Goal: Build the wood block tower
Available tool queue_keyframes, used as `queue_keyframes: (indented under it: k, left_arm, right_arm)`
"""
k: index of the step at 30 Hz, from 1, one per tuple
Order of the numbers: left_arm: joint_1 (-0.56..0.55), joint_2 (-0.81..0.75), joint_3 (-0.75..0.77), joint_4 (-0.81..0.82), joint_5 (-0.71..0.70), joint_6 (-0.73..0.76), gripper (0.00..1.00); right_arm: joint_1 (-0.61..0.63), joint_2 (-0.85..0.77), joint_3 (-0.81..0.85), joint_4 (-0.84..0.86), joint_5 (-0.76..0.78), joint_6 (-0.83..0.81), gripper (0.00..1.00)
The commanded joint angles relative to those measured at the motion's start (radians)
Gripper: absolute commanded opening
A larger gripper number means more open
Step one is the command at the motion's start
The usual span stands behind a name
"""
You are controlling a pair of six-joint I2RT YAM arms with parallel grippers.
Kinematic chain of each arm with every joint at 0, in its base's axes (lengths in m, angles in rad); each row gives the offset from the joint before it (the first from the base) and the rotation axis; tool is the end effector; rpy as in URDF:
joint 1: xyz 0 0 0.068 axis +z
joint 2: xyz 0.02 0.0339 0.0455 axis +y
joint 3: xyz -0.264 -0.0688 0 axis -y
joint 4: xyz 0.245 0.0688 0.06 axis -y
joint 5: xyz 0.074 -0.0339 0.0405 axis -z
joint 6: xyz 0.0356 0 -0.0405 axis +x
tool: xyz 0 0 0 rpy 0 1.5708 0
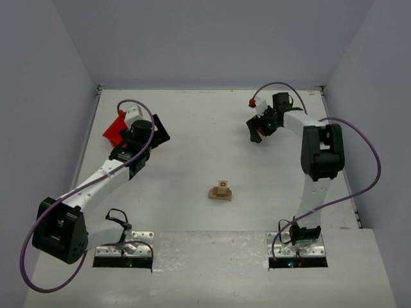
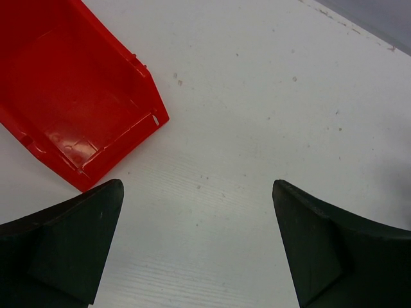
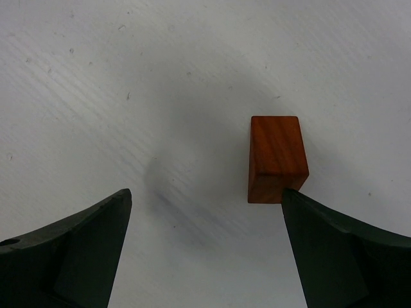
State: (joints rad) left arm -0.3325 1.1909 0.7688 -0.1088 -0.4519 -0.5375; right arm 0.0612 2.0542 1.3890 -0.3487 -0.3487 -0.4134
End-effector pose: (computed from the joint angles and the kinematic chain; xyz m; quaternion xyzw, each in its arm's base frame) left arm 0.2524 -0.0707 0.2594 -0.1973 0.8300 -0.0277 0.5210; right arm 0.4278 0.0384 0.1520 -0.2689 0.9092 0.1168 0.2957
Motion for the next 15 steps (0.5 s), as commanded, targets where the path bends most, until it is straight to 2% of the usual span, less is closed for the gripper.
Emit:
queue_keyframes:
  k: [1,6,15]
  left_arm:
    - [0.004,0.011,0.054,0.031,0.003,0.013,1.0]
    - [0.004,0.018,0.058,0.031,0.003,0.015,1.0]
    - [0.004,0.021,0.061,0.033,-0.005,0.021,1.0]
  right_arm:
    - [-0.002,0.002,0.047,0.044,0.009,0.022,0.96]
    - [-0.003,0.018,0.027,0.111,0.099,0.018,0.95]
    - [-0.006,0.023,0.035,0.121,0.097,0.003,0.94]
